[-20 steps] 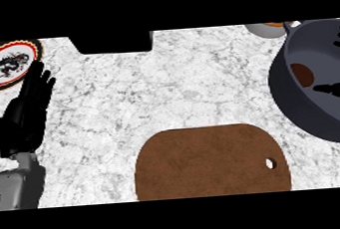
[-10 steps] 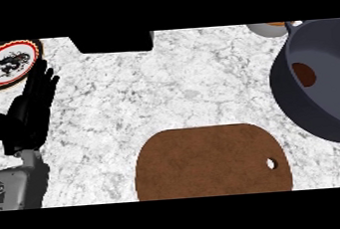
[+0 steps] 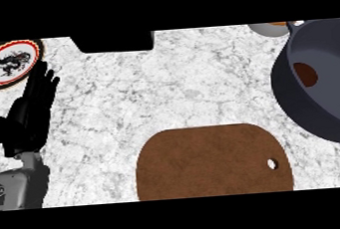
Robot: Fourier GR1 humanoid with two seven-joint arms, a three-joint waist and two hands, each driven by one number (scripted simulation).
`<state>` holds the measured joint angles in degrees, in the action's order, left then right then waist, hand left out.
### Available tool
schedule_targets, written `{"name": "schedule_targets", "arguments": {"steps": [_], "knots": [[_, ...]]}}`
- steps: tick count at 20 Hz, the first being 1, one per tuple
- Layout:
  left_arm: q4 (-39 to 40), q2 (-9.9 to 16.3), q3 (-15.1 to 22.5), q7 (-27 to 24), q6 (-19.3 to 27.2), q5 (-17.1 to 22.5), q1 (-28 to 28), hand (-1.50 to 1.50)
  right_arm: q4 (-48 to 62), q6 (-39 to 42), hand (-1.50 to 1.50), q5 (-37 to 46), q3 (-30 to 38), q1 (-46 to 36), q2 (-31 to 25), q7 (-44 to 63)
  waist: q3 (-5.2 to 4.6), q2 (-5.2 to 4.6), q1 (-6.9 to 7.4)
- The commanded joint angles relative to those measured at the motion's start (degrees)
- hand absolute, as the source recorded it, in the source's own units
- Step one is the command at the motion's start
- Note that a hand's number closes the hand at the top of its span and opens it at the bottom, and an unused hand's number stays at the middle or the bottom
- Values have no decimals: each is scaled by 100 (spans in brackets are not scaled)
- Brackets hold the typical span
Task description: Pick the cupcake from the cutting board and place it in the pot
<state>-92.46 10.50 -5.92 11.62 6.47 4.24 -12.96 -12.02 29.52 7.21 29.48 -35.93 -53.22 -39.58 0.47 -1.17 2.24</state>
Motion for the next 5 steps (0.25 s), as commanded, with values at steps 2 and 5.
{"name": "schedule_targets", "arguments": {"steps": [2, 5], "knots": [[-81, 109, -63, -14, -108, 45, 83, 0, 13, 804, -150, -41, 21, 270, -194, -681, -2, 16, -12], [28, 13, -8, 73, 60, -63, -93, 0, 0, 709, -150, -26, -10, 173, -203, -521, 12, -18, 42]]}}
